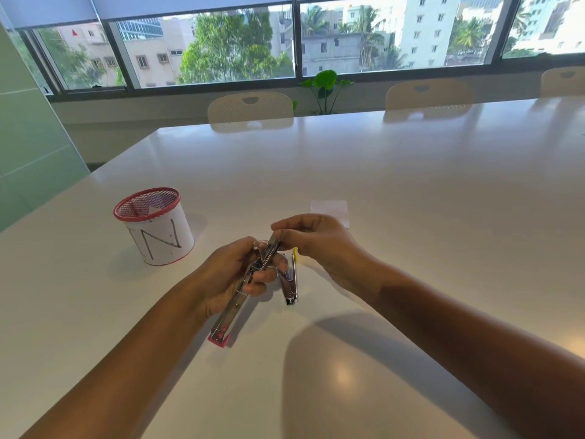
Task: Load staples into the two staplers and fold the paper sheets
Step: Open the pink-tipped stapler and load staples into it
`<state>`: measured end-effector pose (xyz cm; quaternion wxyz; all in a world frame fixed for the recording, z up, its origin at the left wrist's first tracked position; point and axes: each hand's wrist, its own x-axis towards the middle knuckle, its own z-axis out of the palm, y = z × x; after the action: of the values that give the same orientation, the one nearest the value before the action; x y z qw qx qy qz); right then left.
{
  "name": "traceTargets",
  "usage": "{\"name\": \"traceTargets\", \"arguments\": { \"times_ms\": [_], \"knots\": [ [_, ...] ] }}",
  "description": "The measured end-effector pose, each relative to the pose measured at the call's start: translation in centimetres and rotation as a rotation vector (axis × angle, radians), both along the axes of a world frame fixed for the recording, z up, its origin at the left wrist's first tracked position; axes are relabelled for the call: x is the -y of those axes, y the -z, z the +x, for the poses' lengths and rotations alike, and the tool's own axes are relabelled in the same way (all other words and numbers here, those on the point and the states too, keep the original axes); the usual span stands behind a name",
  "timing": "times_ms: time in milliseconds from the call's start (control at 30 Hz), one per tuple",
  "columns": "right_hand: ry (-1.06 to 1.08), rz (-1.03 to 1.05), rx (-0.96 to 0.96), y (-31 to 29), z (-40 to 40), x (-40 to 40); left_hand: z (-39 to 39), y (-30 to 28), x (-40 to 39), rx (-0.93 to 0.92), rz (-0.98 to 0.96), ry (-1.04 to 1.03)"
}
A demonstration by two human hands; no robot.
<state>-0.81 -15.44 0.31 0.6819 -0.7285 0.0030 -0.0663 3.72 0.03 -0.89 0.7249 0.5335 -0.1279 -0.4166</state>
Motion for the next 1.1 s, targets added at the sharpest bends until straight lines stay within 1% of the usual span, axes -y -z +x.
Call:
{"name": "traceTargets", "arguments": {
  "times_ms": [67, 167, 300, 433, 500, 600, 733, 800, 867, 933, 1000, 1100],
  "knots": [
    [-0.002, 0.005, -0.002, 0.0, 0.0, 0.1, 0.0, 0.0, 0.0, -0.010, -0.004, 0.007],
    [0.008, -0.047, 0.023, 0.3, 0.2, -0.1, 0.0, 0.1, 0.0, -0.009, 0.004, 0.011],
    [0.033, -0.295, 0.117, 0.4, 0.1, -0.1, -0.1, 0.2, 0.0, 0.023, 0.053, 0.003],
    [0.034, -0.559, 0.270, 0.1, -0.3, -0.1, -0.1, 0.2, 0.2, 0.031, 0.050, 0.011],
    [0.039, -0.650, 0.331, 0.3, -0.1, 0.0, 0.0, 0.2, 0.2, 0.005, 0.035, 0.011],
    [0.039, -0.688, 0.388, 0.8, 0.2, 0.1, 0.2, 0.3, 0.0, -0.027, 0.016, 0.009],
    [0.051, -0.645, 0.422, 0.8, 0.0, 0.1, 0.4, 0.2, -0.3, -0.073, -0.039, 0.019],
    [-0.011, -0.716, 0.467, 0.7, -0.2, 0.1, 0.4, 0.0, -0.3, -0.080, -0.043, 0.007],
    [-0.078, -0.864, 0.538, 1.0, -0.4, -0.1, 0.4, 0.1, -0.3, -0.066, -0.018, -0.013],
    [-0.090, -0.961, 0.563, 1.2, -0.4, -0.1, 0.5, 0.2, -0.2, -0.047, 0.002, -0.006],
    [-0.056, -0.985, 0.547, 1.2, -0.1, 0.1, 0.7, 0.4, -0.2, -0.040, -0.021, 0.018],
    [0.021, -0.966, 0.510, 1.2, 0.4, 1.0, 1.0, 0.7, -0.5, -0.036, -0.075, 0.075]
  ]
}}
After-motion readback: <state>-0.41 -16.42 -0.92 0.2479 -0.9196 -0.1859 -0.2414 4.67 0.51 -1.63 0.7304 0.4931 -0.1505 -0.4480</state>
